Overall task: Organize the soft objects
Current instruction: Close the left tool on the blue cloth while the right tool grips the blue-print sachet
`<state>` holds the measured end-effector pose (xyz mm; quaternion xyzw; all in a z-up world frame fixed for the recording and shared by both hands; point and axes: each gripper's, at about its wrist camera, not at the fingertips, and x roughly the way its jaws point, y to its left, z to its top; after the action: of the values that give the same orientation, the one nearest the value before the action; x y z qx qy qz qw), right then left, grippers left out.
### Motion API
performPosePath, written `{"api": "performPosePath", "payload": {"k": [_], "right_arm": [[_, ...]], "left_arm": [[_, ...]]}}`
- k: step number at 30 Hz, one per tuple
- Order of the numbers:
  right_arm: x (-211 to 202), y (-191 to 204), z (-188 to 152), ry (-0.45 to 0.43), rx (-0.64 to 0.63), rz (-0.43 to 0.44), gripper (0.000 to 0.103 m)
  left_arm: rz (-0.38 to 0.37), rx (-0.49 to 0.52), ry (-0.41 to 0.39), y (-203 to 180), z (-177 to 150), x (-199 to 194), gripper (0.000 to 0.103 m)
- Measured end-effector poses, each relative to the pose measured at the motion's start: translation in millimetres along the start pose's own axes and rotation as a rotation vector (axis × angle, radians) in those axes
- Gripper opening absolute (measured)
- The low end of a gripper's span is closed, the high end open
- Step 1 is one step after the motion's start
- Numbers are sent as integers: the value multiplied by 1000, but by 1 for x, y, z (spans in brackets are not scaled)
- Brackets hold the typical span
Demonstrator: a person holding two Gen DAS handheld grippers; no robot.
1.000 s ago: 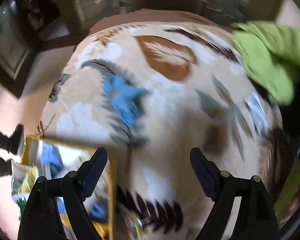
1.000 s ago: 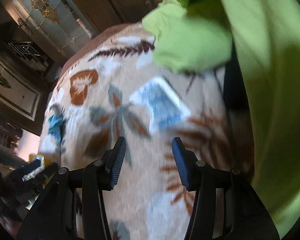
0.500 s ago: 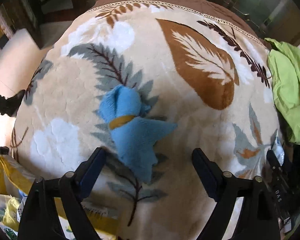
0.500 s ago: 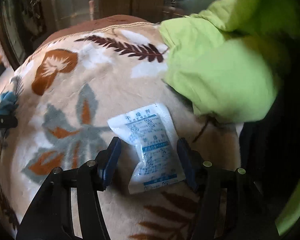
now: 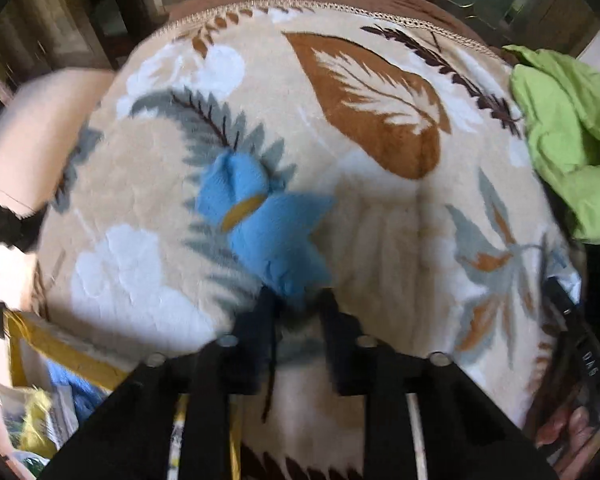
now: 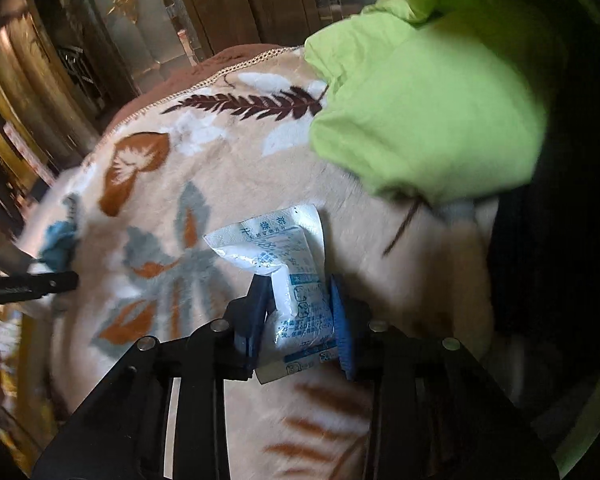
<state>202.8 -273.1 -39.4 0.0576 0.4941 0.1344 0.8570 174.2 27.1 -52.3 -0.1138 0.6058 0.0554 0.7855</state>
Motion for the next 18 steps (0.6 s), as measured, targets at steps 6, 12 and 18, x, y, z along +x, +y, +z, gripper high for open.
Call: {"api": "performPosePath", "payload": {"k": [6,12,18], "right_arm": [[-31,18,-22,-1,36,53,30],[-59,33,-41,-9,50,94,30],[-61,33,-40,-7,46,111,30]], "left_arm": [[-67,-4,3,11,-18,-17,5],[-60,-35,-58,14,-4,-35,5],[-12,-63,-59,14,20,-17,7]]}}
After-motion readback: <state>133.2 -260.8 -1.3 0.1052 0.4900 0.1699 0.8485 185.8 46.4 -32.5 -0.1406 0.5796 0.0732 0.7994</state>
